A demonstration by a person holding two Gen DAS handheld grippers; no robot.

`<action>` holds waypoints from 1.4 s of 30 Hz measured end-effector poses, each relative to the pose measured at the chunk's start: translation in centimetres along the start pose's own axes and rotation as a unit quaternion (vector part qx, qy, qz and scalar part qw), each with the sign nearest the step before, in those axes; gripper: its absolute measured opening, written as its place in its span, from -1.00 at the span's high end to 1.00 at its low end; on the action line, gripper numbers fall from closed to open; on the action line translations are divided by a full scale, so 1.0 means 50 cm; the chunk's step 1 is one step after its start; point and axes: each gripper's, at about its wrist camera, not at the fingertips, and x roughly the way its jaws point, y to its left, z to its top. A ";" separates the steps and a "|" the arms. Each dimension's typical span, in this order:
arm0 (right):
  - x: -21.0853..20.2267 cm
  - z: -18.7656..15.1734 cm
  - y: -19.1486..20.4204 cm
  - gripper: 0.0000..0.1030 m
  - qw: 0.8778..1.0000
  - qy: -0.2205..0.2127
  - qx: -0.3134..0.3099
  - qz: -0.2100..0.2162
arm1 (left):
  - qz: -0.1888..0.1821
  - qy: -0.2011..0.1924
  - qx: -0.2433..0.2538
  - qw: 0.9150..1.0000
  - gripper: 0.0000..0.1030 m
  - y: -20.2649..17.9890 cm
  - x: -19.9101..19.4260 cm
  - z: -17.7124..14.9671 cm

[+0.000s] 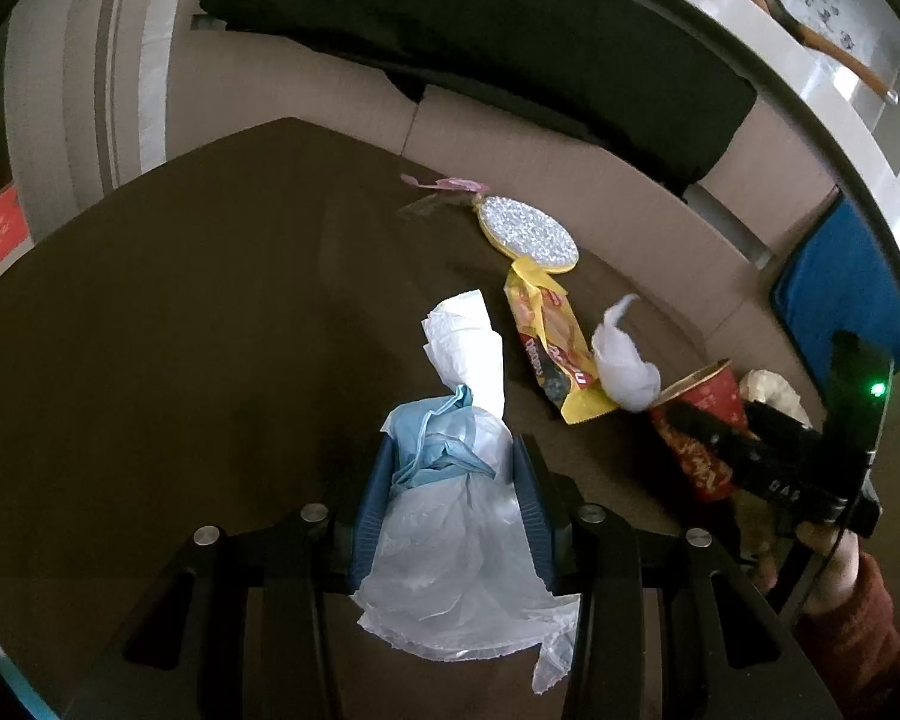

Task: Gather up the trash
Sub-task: 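Lift the white bag with the left gripper while the right gripper carries the red cup to the bin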

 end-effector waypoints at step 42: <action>-0.619 -0.081 -0.097 -0.01 0.952 -0.239 0.075 -0.175 | -0.130 -0.229 0.210 0.942 0.19 -0.560 -0.200 -0.018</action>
